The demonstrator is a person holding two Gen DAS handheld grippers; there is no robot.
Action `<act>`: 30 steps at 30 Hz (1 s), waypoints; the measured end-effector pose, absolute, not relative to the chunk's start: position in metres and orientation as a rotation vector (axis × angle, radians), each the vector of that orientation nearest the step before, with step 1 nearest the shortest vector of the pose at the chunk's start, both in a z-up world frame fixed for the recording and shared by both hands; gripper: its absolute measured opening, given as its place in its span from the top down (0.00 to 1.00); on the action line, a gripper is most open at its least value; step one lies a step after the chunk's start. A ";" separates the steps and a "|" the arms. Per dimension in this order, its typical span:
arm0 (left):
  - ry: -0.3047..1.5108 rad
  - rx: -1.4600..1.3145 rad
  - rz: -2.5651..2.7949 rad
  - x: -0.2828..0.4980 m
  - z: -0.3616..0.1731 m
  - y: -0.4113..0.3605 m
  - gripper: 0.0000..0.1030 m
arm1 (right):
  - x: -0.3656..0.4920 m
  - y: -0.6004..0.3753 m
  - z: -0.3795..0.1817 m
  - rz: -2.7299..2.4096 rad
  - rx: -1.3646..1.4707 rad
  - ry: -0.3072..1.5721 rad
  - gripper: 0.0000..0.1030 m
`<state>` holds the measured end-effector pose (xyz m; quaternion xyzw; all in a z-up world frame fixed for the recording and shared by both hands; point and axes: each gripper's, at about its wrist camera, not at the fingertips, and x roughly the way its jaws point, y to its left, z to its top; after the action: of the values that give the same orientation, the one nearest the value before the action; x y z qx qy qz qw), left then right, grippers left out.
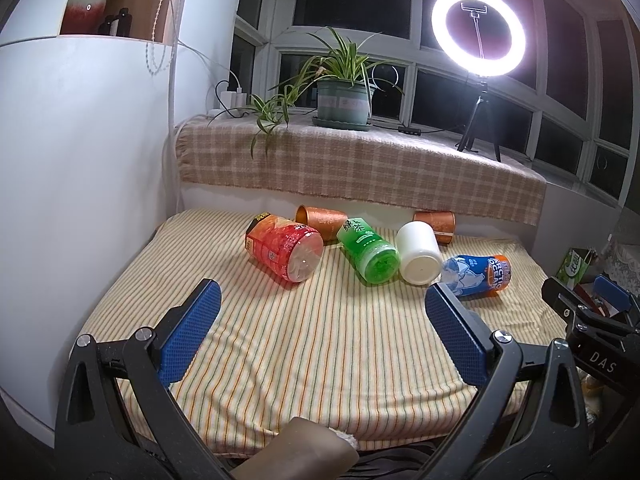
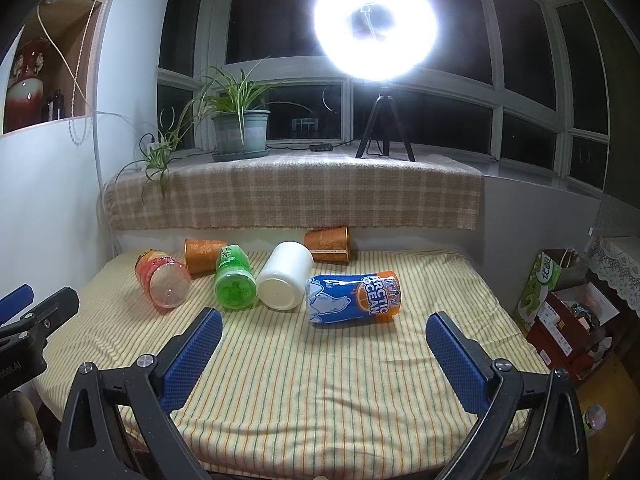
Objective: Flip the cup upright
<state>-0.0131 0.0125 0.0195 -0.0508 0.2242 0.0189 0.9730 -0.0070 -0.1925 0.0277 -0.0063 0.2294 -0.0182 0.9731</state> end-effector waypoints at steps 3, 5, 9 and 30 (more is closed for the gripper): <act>0.454 -0.105 0.036 -0.014 0.018 0.015 0.00 | -0.007 -0.193 0.027 -0.036 -0.013 0.463 0.00; 0.452 -0.106 0.038 -0.014 0.017 0.015 0.00 | -0.007 -0.193 0.027 -0.036 -0.012 0.463 0.00; 0.452 -0.107 0.037 -0.014 0.017 0.015 0.00 | -0.006 -0.192 0.026 -0.033 -0.013 0.466 0.00; 0.454 -0.113 0.040 -0.014 0.013 0.019 0.00 | -0.001 -0.191 0.022 -0.028 -0.018 0.475 0.00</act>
<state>-0.0136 0.0186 0.0129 -0.0562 0.2247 0.0196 0.9726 -0.0011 -0.1906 0.0219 -0.0087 0.2355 -0.0138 0.9717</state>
